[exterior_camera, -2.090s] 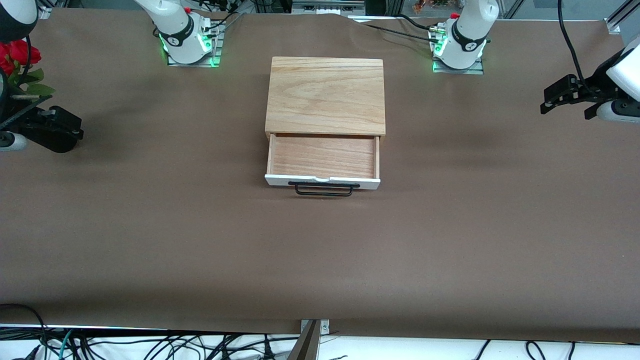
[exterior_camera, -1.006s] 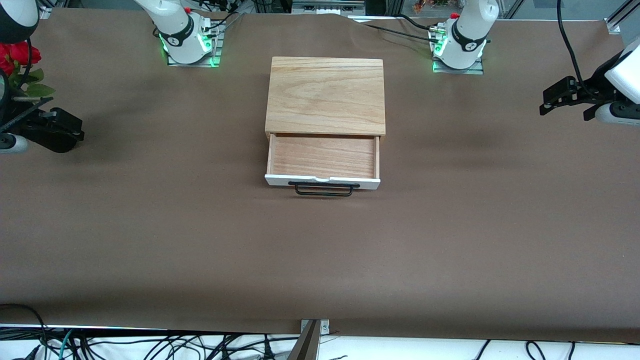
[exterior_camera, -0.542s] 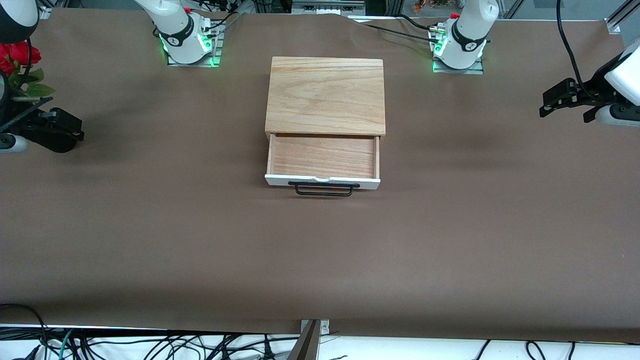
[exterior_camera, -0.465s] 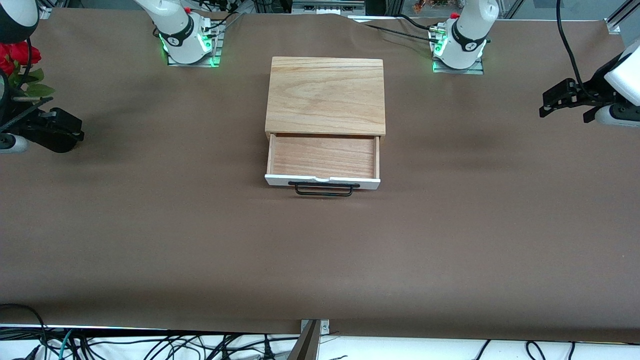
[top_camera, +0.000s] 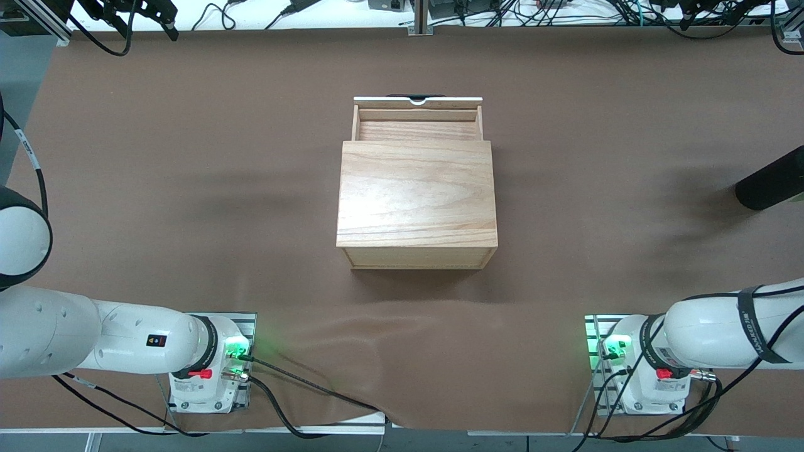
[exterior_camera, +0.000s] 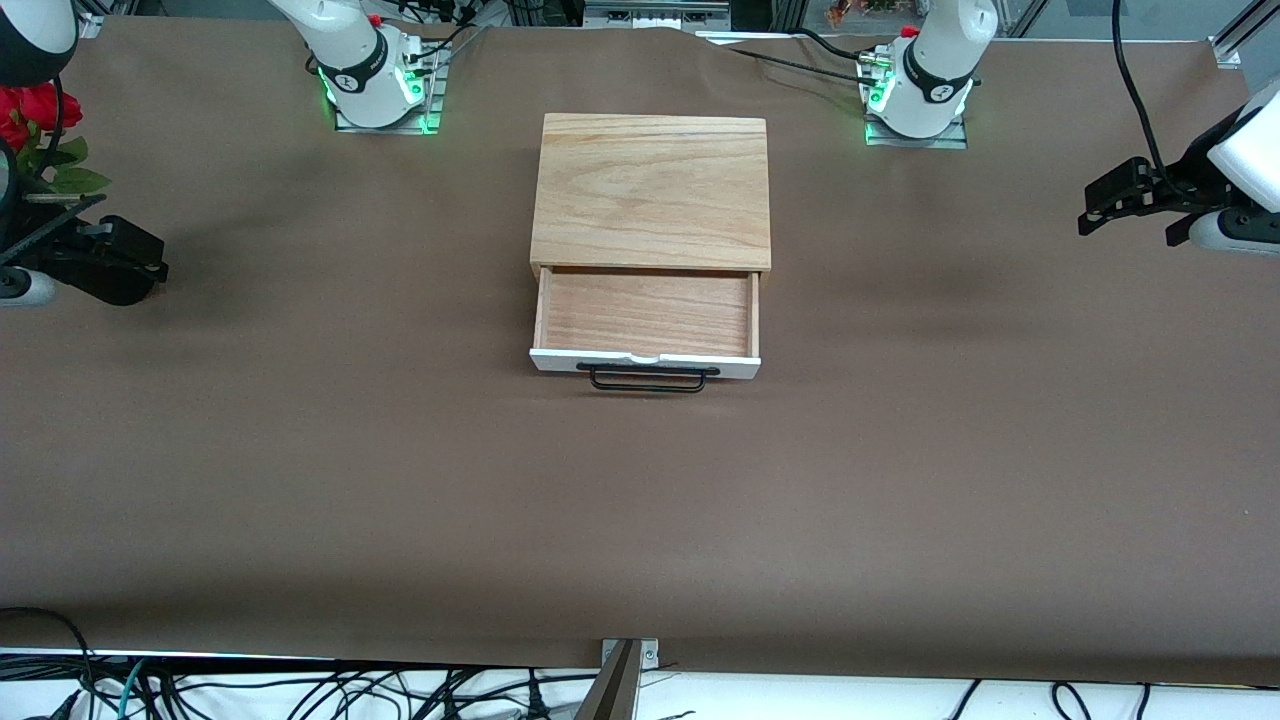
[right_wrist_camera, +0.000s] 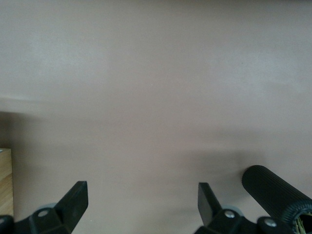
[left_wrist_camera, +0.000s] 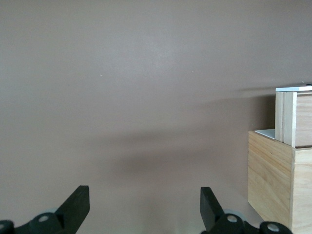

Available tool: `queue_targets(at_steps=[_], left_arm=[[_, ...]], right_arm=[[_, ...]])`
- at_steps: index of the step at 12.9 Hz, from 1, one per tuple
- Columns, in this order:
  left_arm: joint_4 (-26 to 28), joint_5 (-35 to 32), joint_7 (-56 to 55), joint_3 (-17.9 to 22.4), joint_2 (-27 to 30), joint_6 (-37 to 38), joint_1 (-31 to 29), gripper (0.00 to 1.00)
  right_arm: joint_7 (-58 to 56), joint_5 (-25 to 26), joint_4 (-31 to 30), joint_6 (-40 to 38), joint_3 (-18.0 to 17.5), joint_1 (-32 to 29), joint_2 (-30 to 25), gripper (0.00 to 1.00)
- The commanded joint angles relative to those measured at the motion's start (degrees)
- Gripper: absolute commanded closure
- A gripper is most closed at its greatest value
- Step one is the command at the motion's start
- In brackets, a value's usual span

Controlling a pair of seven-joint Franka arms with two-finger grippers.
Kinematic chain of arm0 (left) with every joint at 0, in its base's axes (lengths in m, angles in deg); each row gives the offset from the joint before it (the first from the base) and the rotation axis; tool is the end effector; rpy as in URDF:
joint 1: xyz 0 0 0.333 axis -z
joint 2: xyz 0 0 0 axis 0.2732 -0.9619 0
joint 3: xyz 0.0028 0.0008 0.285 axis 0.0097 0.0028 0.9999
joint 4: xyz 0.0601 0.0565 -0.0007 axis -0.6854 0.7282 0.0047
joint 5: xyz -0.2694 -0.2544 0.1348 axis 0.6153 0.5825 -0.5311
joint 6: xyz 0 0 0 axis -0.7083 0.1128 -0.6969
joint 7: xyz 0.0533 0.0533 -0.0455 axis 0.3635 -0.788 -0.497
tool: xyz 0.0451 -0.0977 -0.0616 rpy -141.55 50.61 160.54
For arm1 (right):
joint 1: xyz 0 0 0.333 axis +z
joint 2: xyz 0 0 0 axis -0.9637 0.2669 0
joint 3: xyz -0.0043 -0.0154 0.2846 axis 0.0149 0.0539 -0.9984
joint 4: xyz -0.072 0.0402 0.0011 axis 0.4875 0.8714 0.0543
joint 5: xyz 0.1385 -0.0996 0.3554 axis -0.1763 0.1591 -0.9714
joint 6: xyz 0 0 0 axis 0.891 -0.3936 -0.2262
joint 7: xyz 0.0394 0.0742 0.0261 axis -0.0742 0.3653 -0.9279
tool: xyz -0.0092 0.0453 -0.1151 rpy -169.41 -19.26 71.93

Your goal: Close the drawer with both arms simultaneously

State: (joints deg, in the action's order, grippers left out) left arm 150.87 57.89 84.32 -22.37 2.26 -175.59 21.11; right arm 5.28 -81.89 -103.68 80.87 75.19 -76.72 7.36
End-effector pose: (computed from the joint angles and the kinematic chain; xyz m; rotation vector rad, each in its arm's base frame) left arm 0.5410 -0.0065 0.5687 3.0946 -0.1108 -0.0934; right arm 0.5800 -0.0189 0.5333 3.0800 0.0943 -0.0284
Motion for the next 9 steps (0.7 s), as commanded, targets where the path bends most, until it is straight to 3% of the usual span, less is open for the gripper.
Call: queue_targets(at_steps=[1, 9], left_arm=[[-1.3, -1.2, 0.2, 0.1, -0.6, 0.0, 0.5, 0.0], [-0.6, 1.1, 0.3, -0.1, -1.5, -4.3, 0.5, 0.0]], right_arm=[[-0.2, -0.4, 1.6, -0.2, -0.2, -0.3, 0.9, 0.0], [0.0, -0.5, 2.6, 0.0, -0.2, -0.3, 2.1, 0.0]])
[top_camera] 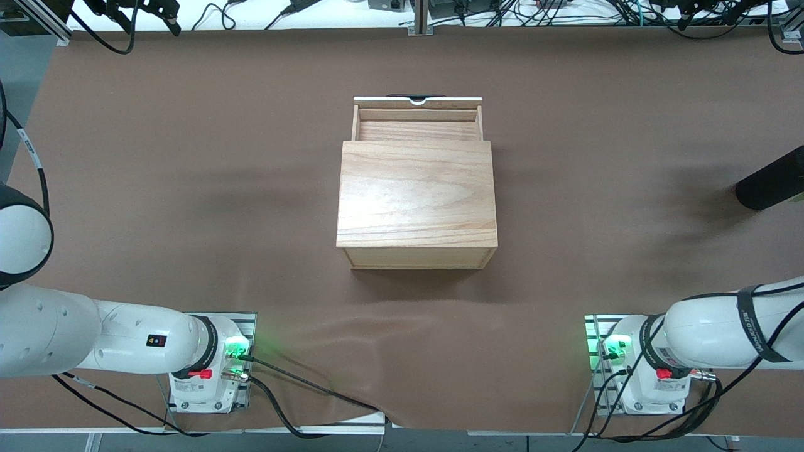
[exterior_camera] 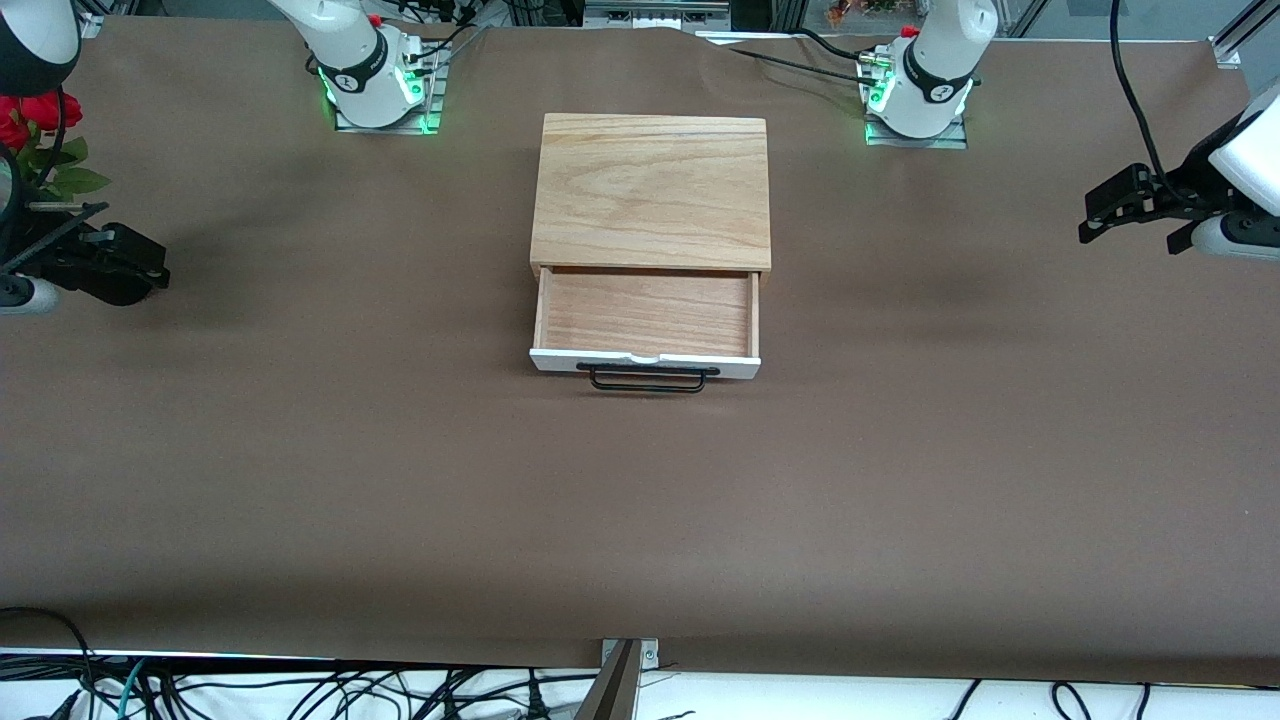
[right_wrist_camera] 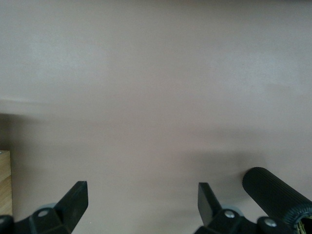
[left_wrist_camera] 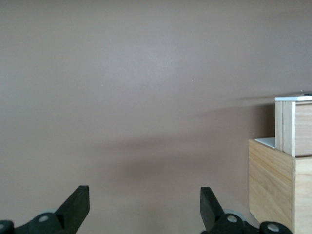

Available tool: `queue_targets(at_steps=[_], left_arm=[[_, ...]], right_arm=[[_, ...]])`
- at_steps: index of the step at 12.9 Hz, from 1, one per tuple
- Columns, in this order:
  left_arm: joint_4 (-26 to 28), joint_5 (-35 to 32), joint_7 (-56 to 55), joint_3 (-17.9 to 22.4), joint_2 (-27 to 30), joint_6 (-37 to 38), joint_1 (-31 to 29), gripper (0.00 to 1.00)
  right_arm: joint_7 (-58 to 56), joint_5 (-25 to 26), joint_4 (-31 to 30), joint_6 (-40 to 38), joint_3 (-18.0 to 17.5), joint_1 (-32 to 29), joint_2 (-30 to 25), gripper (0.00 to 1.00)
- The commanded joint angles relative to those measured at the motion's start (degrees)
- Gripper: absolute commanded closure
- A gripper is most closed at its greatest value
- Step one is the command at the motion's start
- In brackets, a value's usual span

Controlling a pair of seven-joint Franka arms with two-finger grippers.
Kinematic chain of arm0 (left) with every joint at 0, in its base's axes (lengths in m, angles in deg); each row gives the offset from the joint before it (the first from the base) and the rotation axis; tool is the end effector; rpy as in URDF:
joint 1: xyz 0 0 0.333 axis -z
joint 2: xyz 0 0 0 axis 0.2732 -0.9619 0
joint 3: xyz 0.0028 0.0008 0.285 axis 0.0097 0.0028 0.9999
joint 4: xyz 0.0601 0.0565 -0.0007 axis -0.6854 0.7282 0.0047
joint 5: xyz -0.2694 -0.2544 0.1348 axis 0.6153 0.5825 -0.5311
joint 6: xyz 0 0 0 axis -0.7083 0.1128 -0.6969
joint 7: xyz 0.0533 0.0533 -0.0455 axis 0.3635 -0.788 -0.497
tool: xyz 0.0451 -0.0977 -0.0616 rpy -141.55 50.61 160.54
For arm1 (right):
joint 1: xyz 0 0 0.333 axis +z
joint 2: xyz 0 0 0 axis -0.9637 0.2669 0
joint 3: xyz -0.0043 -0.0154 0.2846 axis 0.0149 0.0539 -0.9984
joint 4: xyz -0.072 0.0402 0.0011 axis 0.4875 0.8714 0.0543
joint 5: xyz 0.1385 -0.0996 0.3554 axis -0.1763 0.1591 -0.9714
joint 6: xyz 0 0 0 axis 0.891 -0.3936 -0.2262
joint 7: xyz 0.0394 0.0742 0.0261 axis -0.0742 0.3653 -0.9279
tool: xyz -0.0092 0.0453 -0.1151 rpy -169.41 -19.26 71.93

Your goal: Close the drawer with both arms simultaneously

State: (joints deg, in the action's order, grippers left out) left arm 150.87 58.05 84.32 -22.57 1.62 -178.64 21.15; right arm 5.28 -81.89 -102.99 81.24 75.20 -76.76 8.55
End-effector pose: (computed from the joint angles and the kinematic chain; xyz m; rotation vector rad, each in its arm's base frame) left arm 0.5503 -0.0092 0.5671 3.0953 -0.1152 -0.0283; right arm 0.5859 -0.0195 0.5275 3.0805 0.0936 -0.0319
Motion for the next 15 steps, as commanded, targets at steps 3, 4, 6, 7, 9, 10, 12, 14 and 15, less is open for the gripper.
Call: queue_targets(at_steps=[3, 4, 6, 7, 9, 10, 12, 14, 15], left_arm=[[0.0, 5.3, 0.3, 0.2, -1.5, -1.7, 0.1, 0.0], [0.0, 5.4, 0.3, 0.1, -1.7, -2.1, 0.2, 0.0], [0.3, 5.7, 0.3, -0.4, -2.0, -3.1, 0.2, 0.0], [0.7, 6.1, 0.4, -1.0, -2.3, -3.8, 0.2, 0.0], [1.2, 6.5, 0.4, -1.1, -2.6, -4.8, 0.2, 0.0], [1.2, 6.5, 0.6, -1.1, -2.7, -4.8, 0.2, 0.0], [1.9, 9.3, 0.5, -2.3, -3.1, -4.4, 0.2, 0.0], [2.1, 13.7, -0.2, -5.8, -4.7, -4.3, 0.2, 0.0], [2.1, 15.7, -0.4, -6.5, -6.0, -4.8, 0.2, 0.0]], right_arm=[[0.1, -0.6, 1.9, -0.4, -0.4, 0.0, 1.9, 0.0], [0.1, -0.5, 1.9, -0.4, -0.6, 0.0, 2.2, 0.0], [0.1, -0.7, 1.9, -0.4, -0.7, 0.2, 3.0, 0.0], [-0.1, -2.2, 1.9, -0.3, -0.7, 0.3, 3.7, 0.0], [-0.2, -8.6, 1.9, 0.1, -0.7, 0.3, 5.8, 0.0], [-0.2, -10.9, 1.9, 0.8, -0.8, 0.6, 6.7, 0.0], [0.0, -11.8, 1.9, 2.9, -0.8, 3.5, 9.1, 0.0], [-0.2, -12.0, 1.9, 7.0, -0.8, 7.3, 12.1, 0.0], [-0.2, -12.1, 1.9, 9.4, -0.8, 9.0, 13.7, 0.0]])
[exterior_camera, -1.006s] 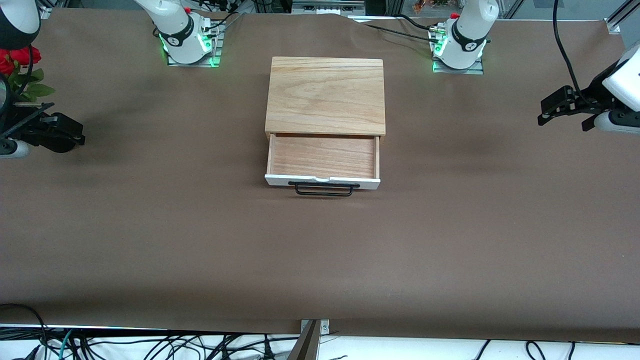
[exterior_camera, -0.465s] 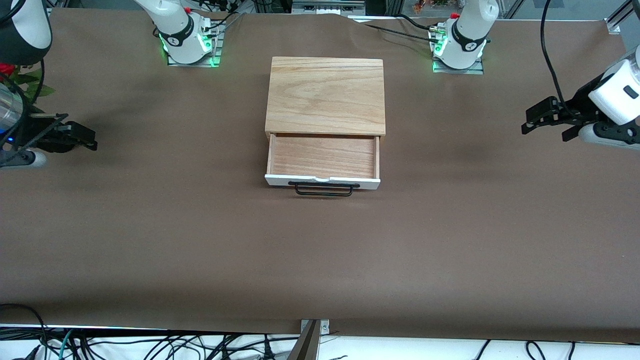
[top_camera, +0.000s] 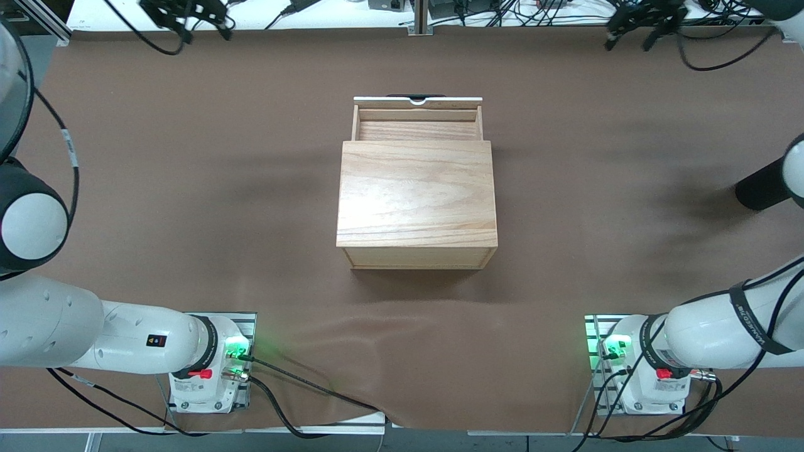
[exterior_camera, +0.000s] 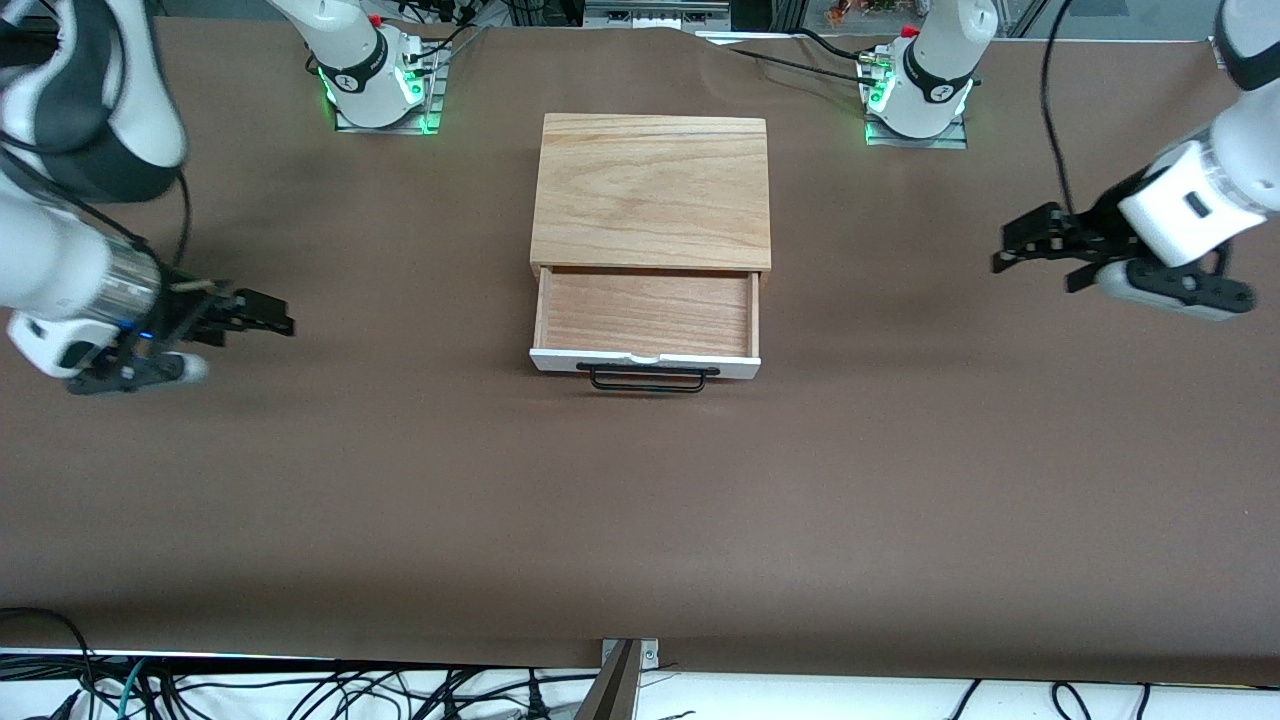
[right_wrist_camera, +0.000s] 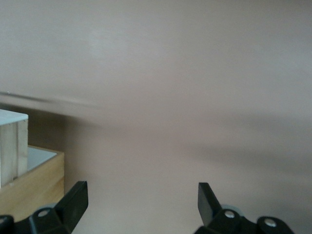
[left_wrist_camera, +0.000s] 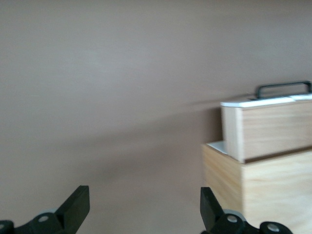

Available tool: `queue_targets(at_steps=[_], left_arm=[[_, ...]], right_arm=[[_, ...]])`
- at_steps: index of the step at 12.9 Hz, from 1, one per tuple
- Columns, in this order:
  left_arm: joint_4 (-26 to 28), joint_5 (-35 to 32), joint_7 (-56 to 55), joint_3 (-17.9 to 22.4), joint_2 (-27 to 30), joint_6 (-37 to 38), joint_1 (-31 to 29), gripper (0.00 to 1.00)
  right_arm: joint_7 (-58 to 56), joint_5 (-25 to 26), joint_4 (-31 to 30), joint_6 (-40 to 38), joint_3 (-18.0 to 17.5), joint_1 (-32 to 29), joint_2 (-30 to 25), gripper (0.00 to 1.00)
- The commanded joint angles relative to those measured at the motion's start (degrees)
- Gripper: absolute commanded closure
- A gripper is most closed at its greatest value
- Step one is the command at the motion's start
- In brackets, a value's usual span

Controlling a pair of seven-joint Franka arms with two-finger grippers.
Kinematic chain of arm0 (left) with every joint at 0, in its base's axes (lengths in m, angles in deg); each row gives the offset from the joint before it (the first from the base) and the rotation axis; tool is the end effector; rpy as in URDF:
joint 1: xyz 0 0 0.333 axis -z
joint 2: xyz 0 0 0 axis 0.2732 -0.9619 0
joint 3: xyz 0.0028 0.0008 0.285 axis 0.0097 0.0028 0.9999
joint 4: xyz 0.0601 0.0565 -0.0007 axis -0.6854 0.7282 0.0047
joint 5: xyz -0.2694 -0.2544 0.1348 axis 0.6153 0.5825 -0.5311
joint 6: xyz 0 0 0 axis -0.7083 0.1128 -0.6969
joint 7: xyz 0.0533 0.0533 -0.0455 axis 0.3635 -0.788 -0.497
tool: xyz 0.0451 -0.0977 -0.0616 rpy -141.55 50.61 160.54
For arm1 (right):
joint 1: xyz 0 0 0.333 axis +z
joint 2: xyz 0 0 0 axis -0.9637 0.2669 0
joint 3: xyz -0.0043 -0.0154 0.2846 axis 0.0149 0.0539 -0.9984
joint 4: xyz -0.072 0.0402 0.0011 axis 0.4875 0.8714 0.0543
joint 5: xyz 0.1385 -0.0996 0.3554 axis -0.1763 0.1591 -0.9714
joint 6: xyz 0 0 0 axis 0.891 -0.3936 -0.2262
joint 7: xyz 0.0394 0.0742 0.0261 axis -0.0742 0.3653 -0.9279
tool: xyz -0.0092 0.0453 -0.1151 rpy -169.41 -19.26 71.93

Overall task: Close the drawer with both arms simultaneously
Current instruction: 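Move the left and right grippers toward the drawer front's two sides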

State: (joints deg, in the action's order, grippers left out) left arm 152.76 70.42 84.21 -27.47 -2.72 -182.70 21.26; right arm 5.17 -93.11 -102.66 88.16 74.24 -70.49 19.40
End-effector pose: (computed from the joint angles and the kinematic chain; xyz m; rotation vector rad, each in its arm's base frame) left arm 0.5677 -0.0843 0.5186 2.8783 -0.1924 -0.0883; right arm 0.6250 0.0785 0.4257 -2.9923 -0.2250 0.1240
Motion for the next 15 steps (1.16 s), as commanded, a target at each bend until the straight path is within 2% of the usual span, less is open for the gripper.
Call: queue_targets(at_steps=[1, 5, 10, 13, 15], left_arm=[[0.3, 5.8, 0.0, -1.7, -3.1, -1.5, 0.2, 0.0], [3.1, 9.9, -0.4, -5.8, -6.5, -10.7, 0.5, 0.0], [3.1, 13.7, -3.7, -6.4, -15.8, -23.1, 5.0, 0.0], [2.4, 13.6, -7.7, -6.4, -19.4, -26.8, 7.8, 0.0], [2.2, 15.3, -7.8, -6.4, -22.1, -30.4, 9.8, 0.0]], right_arm=[[-0.1, -1.0, 1.6, 5.1, 0.2, 4.6, 4.2, 0.0], [0.3, -1.0, 2.3, 14.6, -3.0, 9.9, 10.3, 0.0], [0.6, -1.1, 5.0, 15.9, -8.2, 9.9, 15.5, 0.0], [0.4, -11.2, 5.0, 16.5, -8.9, 9.9, 17.5, 0.0], [0.5, -12.0, 5.0, 17.7, -8.9, 11.5, 18.3, 0.0]])
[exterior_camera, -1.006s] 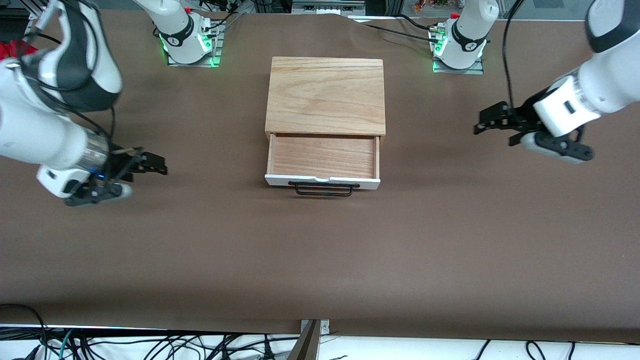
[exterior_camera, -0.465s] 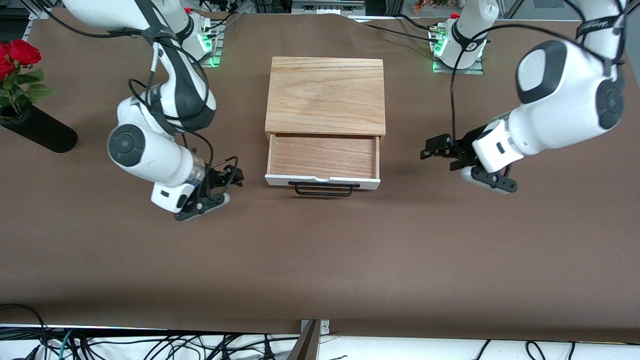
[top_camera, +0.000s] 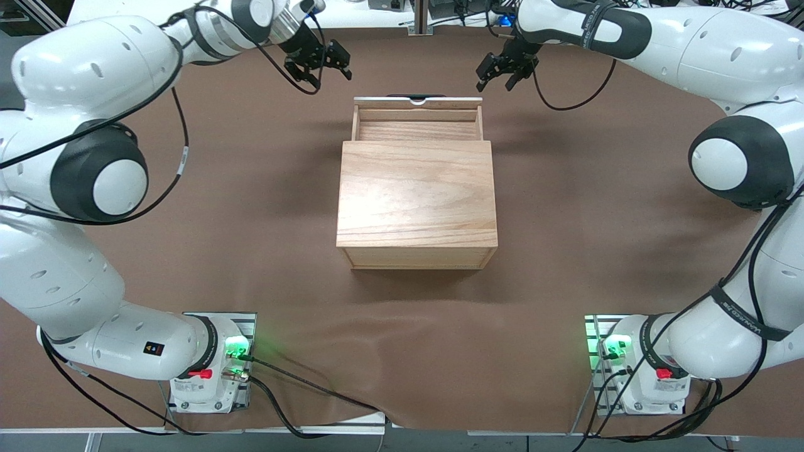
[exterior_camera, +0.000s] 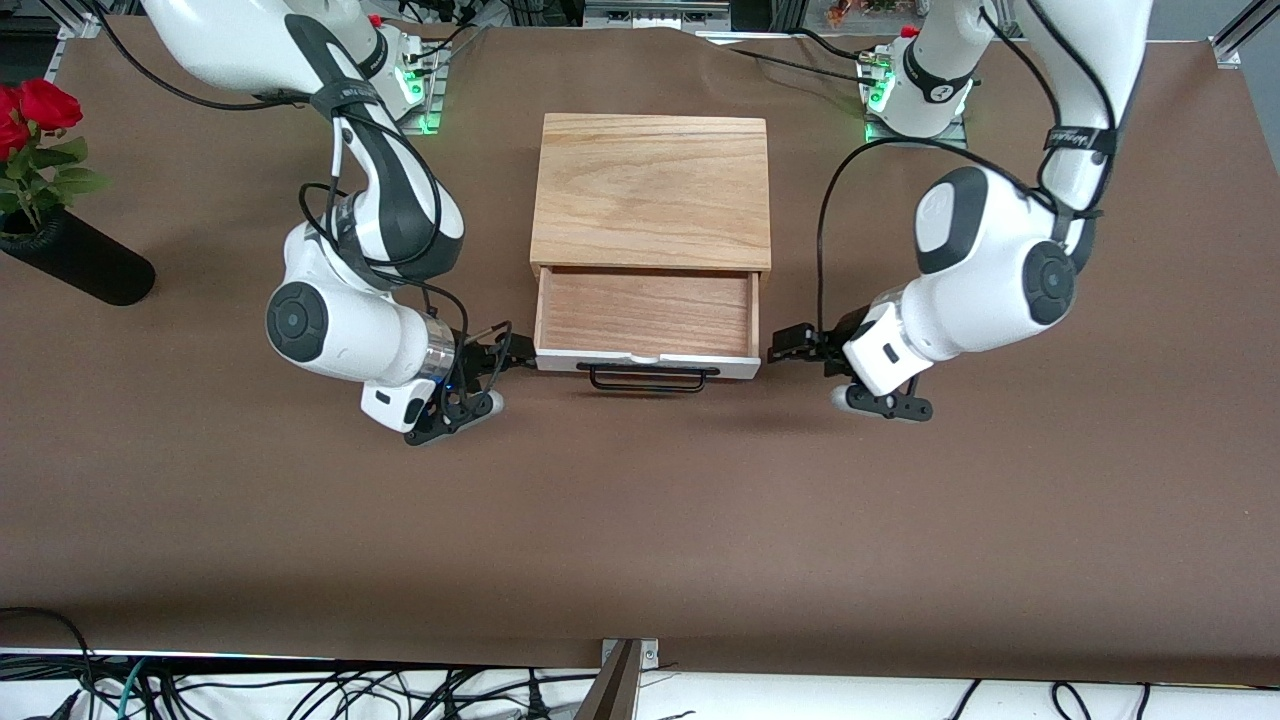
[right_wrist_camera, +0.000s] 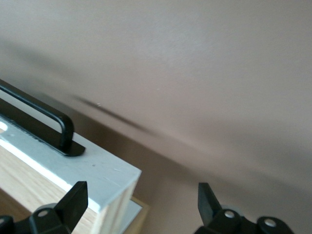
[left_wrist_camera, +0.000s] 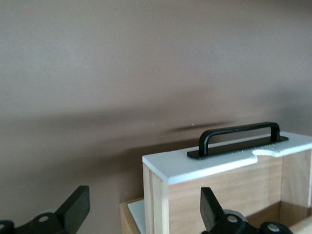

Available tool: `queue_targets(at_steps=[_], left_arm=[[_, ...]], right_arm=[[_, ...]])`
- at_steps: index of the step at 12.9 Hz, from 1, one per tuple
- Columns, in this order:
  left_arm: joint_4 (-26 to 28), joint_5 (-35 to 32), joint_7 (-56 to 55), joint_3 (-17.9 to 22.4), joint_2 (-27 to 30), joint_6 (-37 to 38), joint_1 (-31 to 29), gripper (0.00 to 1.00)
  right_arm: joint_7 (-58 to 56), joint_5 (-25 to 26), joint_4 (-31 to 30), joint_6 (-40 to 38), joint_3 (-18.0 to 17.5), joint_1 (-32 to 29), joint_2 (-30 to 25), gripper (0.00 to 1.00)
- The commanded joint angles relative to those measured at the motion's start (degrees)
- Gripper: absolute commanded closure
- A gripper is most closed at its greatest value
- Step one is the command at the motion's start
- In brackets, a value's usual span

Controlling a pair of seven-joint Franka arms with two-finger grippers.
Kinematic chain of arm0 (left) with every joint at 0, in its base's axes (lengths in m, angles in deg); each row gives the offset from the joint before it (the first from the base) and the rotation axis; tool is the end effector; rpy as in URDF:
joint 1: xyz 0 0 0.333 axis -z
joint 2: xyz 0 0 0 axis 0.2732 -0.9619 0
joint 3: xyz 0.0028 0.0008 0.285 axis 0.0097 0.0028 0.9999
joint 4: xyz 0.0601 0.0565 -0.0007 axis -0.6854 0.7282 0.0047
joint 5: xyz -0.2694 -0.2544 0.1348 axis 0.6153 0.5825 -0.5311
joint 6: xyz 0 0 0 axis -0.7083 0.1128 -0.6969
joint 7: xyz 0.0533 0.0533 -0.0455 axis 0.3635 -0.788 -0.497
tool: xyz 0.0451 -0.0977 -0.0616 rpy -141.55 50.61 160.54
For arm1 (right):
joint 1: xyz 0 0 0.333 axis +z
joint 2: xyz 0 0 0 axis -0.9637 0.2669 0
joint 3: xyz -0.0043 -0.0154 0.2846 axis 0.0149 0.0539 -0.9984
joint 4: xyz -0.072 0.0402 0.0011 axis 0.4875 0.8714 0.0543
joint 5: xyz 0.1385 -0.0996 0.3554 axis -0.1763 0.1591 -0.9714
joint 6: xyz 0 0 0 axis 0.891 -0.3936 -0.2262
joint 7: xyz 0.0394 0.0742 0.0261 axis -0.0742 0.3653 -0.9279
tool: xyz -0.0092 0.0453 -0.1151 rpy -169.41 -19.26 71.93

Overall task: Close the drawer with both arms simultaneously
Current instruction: 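Lower both grippers against the white drawer front beside the handle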

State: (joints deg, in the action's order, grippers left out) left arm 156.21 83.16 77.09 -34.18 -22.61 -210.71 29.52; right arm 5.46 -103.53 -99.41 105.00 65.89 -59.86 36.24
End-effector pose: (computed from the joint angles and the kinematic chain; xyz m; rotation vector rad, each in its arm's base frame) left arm 0.6072 -0.2487 0.3217 2.6908 -0.0419 -0.0981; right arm 0.6205 0.2958 0.2911 -2.7375 -0.4516 0.1207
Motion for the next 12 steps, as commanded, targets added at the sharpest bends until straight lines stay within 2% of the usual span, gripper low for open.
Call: queue_targets(at_steps=[1, 4, 9, 12], left_arm=[[-1.3, 4.3, -1.3, 0.3, -3.3, -4.6, 2.6, 0.0], [-2.2, 9.0, -2.3, -0.5, -5.3, -6.9, 3.2, 0.0], [-1.7, 9.8, -2.6, -1.7, -6.4, -10.3, 4.8, 0.0], [-1.7, 13.3, -3.4, -1.8, -7.2, -10.5, 4.9, 0.0]], right_arm=[[0.2, -1.7, 1.8, 2.0, -0.4, 1.2, 1.8, 0.0], [0.2, -1.6, 1.8, 3.9, -0.5, 2.6, 2.9, 0.0], [0.2, -1.7, 1.8, 4.6, -0.4, 4.8, 4.7, 0.0], [0.2, -1.8, 1.7, 4.6, -0.4, 5.5, 5.0, 0.0]])
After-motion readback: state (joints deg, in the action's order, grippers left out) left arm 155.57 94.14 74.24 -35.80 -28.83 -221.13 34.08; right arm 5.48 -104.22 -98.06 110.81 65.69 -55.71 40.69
